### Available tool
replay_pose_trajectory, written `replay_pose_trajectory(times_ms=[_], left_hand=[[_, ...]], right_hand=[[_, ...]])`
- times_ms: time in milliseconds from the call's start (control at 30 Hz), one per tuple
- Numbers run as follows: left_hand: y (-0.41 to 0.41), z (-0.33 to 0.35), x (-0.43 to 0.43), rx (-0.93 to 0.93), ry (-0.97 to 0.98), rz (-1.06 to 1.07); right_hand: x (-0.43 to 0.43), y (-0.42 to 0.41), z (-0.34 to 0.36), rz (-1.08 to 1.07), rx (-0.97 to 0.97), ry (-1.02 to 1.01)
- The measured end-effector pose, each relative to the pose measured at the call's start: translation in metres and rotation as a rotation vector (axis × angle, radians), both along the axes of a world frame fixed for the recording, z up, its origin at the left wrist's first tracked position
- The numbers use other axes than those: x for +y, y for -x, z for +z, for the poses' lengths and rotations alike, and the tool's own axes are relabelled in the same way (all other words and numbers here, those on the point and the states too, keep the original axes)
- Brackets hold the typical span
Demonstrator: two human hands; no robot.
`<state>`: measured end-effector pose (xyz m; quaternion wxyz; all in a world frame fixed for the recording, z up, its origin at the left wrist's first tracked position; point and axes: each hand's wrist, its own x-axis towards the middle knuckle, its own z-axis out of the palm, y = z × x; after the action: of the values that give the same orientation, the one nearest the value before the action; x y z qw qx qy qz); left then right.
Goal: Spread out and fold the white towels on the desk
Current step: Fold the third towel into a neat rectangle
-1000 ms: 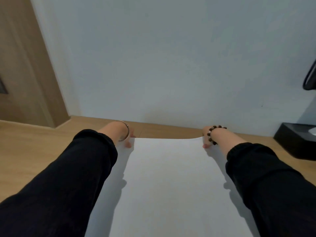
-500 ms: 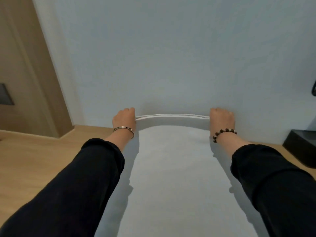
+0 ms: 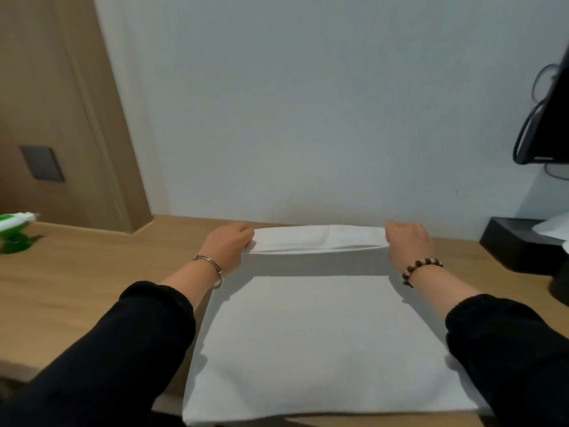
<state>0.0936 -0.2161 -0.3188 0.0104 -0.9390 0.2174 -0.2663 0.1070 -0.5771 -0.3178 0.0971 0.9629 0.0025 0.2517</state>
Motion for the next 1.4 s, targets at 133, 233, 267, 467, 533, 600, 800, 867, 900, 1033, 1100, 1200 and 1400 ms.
replay_pose_trajectory(times_ms=[133, 233, 267, 467, 533, 600, 800, 867, 900, 1033, 1100, 1200, 1400], left_hand=[[0.027, -0.02, -0.003, 0.348, -0.158, 0.095], [0.035, -0.022, -0.001, 0.445, -0.17, 0.191], [0.036, -0.021, -0.001, 0.453, -0.177, 0.198], [0.04, -0.008, -0.019, 0.525, -0.258, 0.261], [0.04, -0.01, -0.033, 0.474, -0.128, 0.207], [0.038, -0.013, -0.052, 0.453, -0.023, 0.124], [0.031, -0.024, -0.087, 0.442, 0.084, 0.077], [0.032, -0.032, -0.088, 0.366, 0.149, 0.065], [0.034, -0.036, -0.088, 0.321, 0.178, 0.049], [0.037, -0.044, -0.084, 0.212, 0.261, -0.034], [0.037, -0.043, -0.085, 0.197, 0.274, -0.037], [0.036, -0.044, -0.089, 0.163, 0.28, -0.043], [0.037, -0.043, -0.09, 0.201, 0.349, -0.021]], right_hand=[[-0.011, 0.026, -0.021, 0.1, 0.21, 0.075], [-0.01, 0.037, -0.026, 0.112, 0.358, 0.019], [-0.009, 0.039, -0.025, 0.112, 0.376, 0.014], [0.004, 0.043, -0.003, 0.036, 0.592, 0.187], [0.015, 0.039, 0.002, 0.033, 0.626, 0.184], [0.032, 0.034, 0.003, 0.143, 0.632, 0.011], [0.067, 0.037, -0.029, 0.479, 0.497, -0.491], [0.063, 0.038, -0.039, 0.494, 0.432, -0.577], [0.062, 0.038, -0.041, 0.498, 0.415, -0.589], [0.059, 0.033, -0.042, 0.485, 0.369, -0.562], [0.058, 0.031, -0.042, 0.454, 0.322, -0.514], [0.057, 0.03, -0.041, 0.394, 0.165, -0.364], [0.059, 0.034, -0.039, 0.313, 0.148, -0.203]])
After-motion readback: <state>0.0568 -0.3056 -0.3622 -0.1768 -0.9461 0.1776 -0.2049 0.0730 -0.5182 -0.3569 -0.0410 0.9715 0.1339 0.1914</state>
